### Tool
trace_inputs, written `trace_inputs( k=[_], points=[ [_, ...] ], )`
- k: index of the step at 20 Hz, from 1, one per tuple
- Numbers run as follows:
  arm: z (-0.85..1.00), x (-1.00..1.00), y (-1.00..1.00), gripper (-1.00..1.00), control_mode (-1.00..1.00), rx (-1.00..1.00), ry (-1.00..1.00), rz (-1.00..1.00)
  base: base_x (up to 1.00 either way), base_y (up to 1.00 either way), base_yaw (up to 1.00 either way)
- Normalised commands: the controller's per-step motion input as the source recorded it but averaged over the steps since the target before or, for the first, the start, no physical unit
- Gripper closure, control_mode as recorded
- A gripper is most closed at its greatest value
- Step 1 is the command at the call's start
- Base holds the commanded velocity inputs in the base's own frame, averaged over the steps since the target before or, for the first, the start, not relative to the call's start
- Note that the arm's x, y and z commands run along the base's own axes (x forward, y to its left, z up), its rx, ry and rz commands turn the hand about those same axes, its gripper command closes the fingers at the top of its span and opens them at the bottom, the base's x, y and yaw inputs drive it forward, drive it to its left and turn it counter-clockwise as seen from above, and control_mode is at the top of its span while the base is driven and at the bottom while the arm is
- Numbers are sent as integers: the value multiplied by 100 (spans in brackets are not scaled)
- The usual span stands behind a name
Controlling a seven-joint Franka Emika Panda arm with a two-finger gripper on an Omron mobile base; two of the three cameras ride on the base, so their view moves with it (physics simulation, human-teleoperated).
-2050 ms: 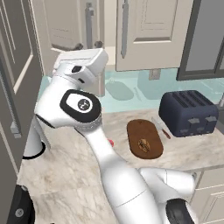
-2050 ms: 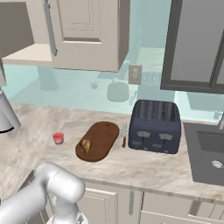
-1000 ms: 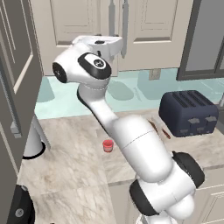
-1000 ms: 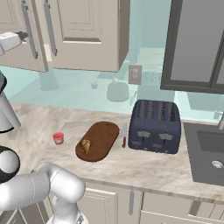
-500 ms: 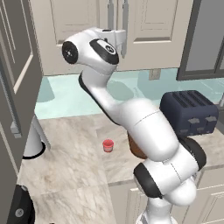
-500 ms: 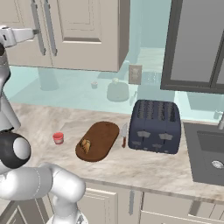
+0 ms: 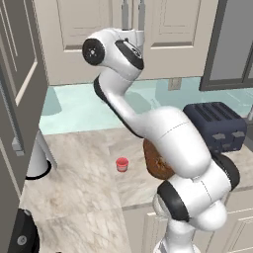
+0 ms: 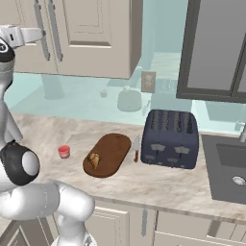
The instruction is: Pick the bread, place it on the cutting board, pick the jam, place it on the counter, and close the cabinet.
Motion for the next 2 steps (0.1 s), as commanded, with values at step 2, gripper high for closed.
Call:
trace_inputs(
  k=[2],
  points=[
    [-12, 27, -3, -100, -100, 0, 2, 9, 0, 0, 0]
  ],
)
